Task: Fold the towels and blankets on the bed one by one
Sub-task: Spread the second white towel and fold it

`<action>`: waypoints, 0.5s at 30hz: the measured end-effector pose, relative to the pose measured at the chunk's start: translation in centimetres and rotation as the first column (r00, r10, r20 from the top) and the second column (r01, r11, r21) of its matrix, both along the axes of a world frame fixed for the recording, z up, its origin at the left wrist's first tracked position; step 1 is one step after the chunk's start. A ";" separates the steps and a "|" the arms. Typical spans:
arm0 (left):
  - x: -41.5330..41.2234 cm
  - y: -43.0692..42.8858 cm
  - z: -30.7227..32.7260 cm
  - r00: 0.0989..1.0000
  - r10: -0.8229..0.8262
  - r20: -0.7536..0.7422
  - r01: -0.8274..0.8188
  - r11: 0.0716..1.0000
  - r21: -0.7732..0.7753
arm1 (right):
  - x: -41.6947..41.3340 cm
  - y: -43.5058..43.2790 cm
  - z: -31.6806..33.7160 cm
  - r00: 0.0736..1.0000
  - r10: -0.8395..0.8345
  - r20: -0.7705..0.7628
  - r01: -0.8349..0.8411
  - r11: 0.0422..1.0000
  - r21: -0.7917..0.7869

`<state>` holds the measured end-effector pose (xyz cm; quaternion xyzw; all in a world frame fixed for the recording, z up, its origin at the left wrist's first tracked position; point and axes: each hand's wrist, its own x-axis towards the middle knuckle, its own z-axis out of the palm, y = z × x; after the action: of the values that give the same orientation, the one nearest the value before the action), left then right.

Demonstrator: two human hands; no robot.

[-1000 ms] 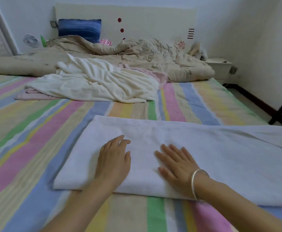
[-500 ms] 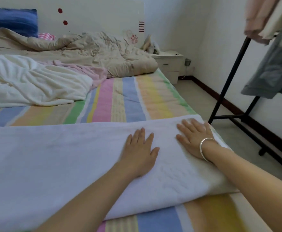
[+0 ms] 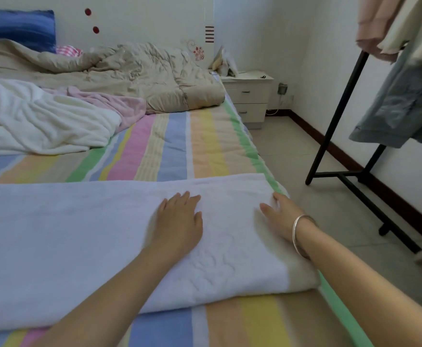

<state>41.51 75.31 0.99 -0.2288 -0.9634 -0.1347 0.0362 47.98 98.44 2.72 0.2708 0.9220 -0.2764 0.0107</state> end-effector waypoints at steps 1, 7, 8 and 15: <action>1.4 0.5 0.3 0.999 0.030 -0.038 -0.027 0.998 0.057 | 1.1 -0.3 0.0 1.000 0.005 0.004 -0.005 1.000 0.013; 10.1 5.7 -1.2 0.999 0.042 0.026 -0.042 0.999 0.020 | 7.1 -2.1 -1.2 1.000 0.024 -0.016 -0.019 0.968 0.252; 10.6 6.0 -1.8 0.999 0.039 -0.008 -0.038 0.999 0.019 | 7.8 -2.3 -1.4 0.999 0.011 -0.040 0.002 0.952 0.307; 10.6 4.3 -1.6 0.997 -0.081 0.009 0.073 0.933 0.353 | 9.1 -3.4 -0.6 0.980 -0.193 -0.054 0.196 0.980 0.039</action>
<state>52.11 79.59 -0.59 -0.2545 -0.9145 -0.3089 0.0599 57.10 95.09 2.07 0.3528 0.8970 -0.2624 -0.0455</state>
